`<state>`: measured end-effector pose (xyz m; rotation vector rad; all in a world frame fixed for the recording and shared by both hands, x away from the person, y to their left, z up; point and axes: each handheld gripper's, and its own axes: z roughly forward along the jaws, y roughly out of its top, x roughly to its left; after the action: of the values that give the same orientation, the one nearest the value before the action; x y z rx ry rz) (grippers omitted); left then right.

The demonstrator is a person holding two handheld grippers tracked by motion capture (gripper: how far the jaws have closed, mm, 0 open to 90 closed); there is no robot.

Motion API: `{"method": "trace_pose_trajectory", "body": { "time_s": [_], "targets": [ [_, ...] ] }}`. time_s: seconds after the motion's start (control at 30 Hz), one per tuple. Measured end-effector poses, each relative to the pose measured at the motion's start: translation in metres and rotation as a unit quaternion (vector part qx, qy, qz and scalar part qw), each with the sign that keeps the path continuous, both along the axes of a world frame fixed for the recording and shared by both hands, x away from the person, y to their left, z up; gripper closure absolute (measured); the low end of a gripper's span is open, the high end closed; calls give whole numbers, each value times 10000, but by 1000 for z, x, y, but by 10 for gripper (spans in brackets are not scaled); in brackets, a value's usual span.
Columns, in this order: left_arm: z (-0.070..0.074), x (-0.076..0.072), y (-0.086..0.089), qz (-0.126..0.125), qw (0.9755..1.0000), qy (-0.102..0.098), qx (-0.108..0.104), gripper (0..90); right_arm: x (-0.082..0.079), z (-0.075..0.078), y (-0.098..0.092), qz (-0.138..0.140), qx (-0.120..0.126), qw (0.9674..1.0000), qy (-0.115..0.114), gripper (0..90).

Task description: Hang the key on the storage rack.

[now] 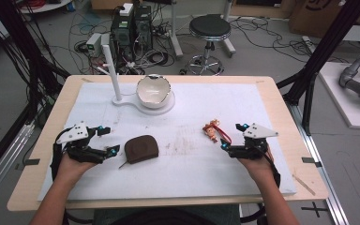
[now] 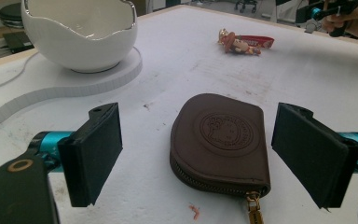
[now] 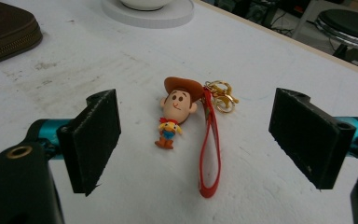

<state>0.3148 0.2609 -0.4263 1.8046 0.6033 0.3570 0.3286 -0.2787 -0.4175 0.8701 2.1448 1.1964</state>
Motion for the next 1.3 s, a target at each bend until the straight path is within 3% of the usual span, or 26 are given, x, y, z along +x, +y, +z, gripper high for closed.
{"method": "trace_pose_trajectory", "body": {
  "time_s": [0.33, 0.57, 0.77, 1.1, 1.17, 1.3],
  "targets": [
    [0, 0, -4, -88, 9999, -7, 127, 161, 23, -9, 27, 295, -146, 9990, 291, 165],
    [-1, 1, -3, -92, 9999, 9, 109, 161, 36, -20, 46, 518, -470, 9957, 614, 165],
    [-1, 1, -1, -71, 9999, 15, 103, 161, 48, -28, 49, 439, -595, 9930, 926, 168],
    [-2, 1, -2, -81, 9999, 29, 127, 161, 57, -35, 51, 422, -639, 9918, 1024, 174],
    [-2, 1, -2, -81, 9999, 34, 135, 161, 62, -36, 51, 432, -671, 9899, 1173, 226],
    [-2, 1, -3, -90, 9998, 49, 171, 161, 67, -37, 55, 397, -792, 9890, 1186, 240]
  ]
}}
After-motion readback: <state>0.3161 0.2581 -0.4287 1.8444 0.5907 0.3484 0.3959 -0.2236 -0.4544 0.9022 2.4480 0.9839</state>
